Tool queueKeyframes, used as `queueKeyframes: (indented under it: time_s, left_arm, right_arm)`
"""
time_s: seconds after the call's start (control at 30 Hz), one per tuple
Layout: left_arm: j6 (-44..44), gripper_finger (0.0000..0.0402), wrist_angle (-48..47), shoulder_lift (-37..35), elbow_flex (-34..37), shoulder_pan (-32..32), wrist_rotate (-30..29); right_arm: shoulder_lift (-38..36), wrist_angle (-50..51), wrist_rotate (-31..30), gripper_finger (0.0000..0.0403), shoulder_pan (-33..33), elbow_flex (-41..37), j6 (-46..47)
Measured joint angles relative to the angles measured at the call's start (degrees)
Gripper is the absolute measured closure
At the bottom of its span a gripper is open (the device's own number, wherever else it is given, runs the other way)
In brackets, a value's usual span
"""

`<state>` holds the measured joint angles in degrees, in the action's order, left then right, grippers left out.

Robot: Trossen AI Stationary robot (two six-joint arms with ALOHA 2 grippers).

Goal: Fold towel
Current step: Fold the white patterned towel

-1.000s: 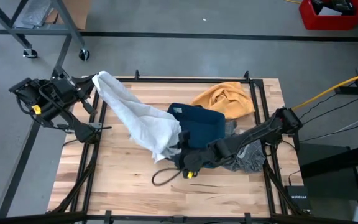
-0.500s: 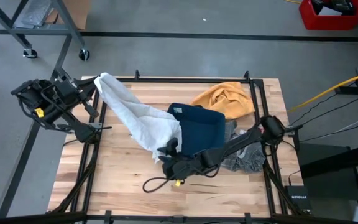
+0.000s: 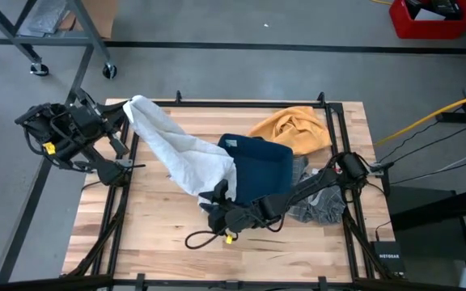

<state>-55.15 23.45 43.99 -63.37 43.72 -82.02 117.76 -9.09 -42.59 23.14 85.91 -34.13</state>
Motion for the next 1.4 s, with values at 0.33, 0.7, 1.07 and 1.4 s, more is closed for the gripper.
queueKeyframes:
  time_s: [0.33, 0.7, 1.07, 1.4]
  left_arm:
    - [0.41, 0.0401, -0.05, 0.04, 0.0, 0.0, 1.27]
    - [-0.33, 0.0401, -0.06, 0.04, 0.0, 0.0, 0.73]
    - [-0.35, 0.0401, -0.53, 0.04, 0.0, 0.0, -3.2]
    - [0.56, 0.0401, -0.58, 0.98, 0.0, 0.0, -3.36]
  right_arm:
    - [0.02, 0.06, 2.7, 0.0227, -4.1, 0.0, 10.47]
    - [-0.27, 0.36, -7.19, 0.0383, -2.41, 0.83, 9.19]
    - [-0.31, 9.41, -30.76, 0.0387, -1.22, 10.05, -4.54]
    - [-0.33, 21.48, -34.13, 0.0385, -6.03, 12.02, -6.51]
